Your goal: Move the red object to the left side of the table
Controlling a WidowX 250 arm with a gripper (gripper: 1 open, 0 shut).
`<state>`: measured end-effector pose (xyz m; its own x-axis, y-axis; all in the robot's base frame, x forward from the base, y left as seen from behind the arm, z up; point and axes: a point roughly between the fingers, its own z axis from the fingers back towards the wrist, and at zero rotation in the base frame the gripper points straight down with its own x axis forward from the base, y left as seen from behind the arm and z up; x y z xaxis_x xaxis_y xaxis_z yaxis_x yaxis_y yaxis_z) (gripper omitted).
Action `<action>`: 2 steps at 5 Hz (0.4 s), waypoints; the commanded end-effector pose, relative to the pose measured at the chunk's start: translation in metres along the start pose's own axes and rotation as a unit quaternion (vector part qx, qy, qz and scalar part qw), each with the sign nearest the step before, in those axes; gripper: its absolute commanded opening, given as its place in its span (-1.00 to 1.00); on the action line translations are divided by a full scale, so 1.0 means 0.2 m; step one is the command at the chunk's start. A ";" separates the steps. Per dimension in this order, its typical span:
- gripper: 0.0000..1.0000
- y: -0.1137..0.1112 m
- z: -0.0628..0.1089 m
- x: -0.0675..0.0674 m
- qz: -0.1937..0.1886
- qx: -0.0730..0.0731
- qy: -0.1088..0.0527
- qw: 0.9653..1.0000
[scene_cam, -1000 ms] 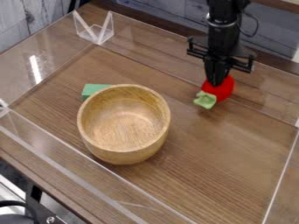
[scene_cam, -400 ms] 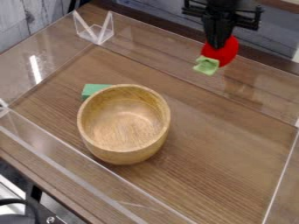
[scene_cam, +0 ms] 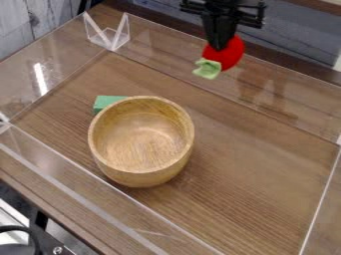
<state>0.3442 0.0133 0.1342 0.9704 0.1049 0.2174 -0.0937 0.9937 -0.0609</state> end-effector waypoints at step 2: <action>-1.00 0.07 0.05 0.00 0.020 0.009 -0.036 0.999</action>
<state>0.3394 0.0228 0.1218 0.9658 0.1418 0.2169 -0.1335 0.9897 -0.0524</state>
